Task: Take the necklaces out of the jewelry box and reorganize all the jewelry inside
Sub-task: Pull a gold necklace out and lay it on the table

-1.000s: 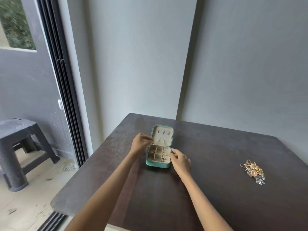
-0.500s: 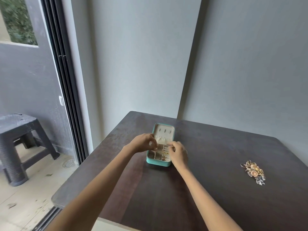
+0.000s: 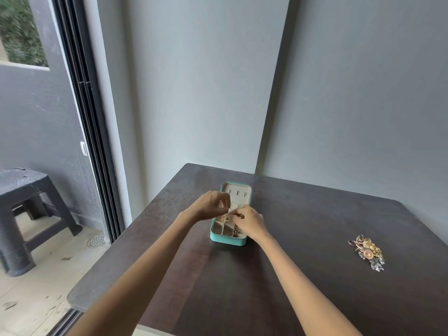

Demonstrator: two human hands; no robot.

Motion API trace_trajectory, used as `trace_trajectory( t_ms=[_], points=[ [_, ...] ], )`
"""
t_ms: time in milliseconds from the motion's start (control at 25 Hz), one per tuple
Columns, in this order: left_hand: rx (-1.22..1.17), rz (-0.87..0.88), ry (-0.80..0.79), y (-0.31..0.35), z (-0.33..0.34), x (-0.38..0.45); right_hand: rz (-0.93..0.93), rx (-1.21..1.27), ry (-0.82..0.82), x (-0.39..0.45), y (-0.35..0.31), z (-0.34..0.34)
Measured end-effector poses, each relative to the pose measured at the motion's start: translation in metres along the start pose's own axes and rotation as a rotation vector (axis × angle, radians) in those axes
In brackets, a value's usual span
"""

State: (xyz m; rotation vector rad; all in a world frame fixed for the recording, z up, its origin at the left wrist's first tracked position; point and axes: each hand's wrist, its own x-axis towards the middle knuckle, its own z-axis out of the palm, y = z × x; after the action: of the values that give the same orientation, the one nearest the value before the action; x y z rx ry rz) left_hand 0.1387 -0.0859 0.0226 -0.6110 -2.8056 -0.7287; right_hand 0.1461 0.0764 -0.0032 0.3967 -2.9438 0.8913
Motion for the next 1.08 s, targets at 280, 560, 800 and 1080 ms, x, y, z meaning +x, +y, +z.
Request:
trace_trajectory(
  t_ms=[280, 560, 800, 1080],
  points=[
    [-0.837, -0.133, 0.277, 0.021, -0.021, 0.006, 0.022, 0.905, 0.183, -0.010, -0.007, -0.030],
    [-0.942, -0.060, 0.324, 0.051, -0.040, 0.006, -0.010, 1.077, 0.241, -0.016, -0.022, -0.069],
    [-1.078, 0.024, 0.280, 0.083, -0.051, 0.019, -0.105, 1.403, 0.203, -0.018, -0.035, -0.106],
    [-0.877, 0.068, 0.106, 0.112, -0.037, 0.038, -0.133, 1.559, 0.229, -0.032, -0.023, -0.149]
  ],
)
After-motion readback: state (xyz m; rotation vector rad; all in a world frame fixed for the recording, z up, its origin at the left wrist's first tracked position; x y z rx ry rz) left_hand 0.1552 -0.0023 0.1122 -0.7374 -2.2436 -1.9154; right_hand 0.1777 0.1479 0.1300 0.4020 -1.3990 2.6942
